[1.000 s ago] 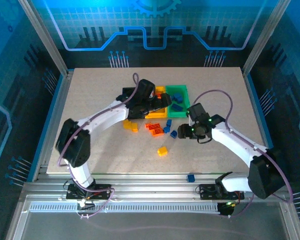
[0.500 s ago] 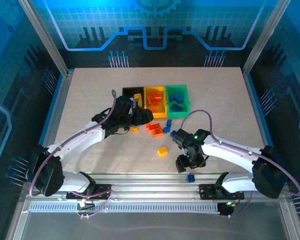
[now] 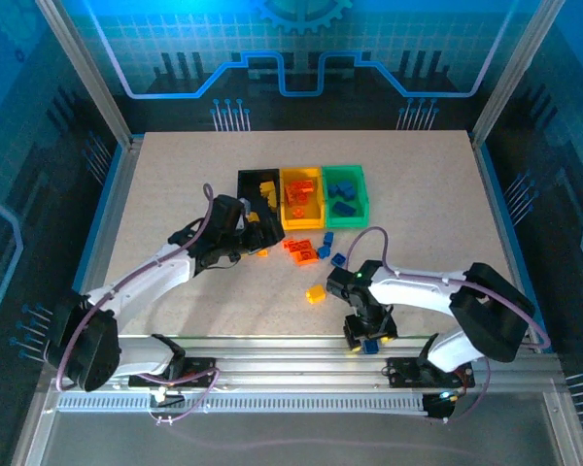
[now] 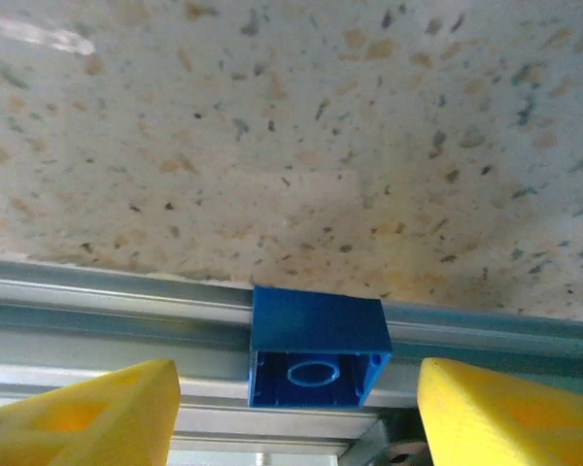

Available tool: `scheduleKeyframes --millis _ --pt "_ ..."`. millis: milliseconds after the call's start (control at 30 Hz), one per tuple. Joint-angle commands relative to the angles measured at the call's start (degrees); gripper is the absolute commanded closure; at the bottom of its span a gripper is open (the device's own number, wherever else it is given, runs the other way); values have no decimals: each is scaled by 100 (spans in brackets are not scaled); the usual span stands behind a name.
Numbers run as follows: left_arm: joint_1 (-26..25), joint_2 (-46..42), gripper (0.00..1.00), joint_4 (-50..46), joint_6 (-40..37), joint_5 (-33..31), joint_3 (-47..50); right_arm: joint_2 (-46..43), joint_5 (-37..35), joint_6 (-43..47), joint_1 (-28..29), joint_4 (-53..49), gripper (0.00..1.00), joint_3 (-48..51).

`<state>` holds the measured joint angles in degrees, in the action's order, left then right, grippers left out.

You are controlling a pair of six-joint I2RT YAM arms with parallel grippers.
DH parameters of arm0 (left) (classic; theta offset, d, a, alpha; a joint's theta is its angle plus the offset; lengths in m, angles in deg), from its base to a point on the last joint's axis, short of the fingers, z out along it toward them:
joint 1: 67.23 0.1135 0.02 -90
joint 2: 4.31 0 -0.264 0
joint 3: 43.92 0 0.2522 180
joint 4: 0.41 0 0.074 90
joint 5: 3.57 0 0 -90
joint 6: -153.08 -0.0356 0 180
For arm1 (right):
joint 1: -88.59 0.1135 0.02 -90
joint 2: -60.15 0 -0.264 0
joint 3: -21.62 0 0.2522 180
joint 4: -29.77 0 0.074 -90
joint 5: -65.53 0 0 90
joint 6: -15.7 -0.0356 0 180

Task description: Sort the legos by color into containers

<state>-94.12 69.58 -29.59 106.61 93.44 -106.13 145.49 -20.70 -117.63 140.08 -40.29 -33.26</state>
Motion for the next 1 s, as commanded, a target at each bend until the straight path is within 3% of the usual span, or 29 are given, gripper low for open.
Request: scheduleKeyframes --millis 0,400,733,833,967 --pt "92 -214 1 85 11 125 124 155 157 -116 12 103 36 153" --pt "179 -322 1 -51 25 160 127 315 -56 120 -97 171 66 -27" --pt "185 -487 1 -117 39 61 254 -831 -861 607 -319 -760 68 -1325" --pt "189 -583 1 -109 94 -46 349 -743 -1269 1018 -827 -432 68 -1975" --pt "185 -564 1 -204 106 -97 351 -113 -1478 1369 -1609 728 67 -2952"
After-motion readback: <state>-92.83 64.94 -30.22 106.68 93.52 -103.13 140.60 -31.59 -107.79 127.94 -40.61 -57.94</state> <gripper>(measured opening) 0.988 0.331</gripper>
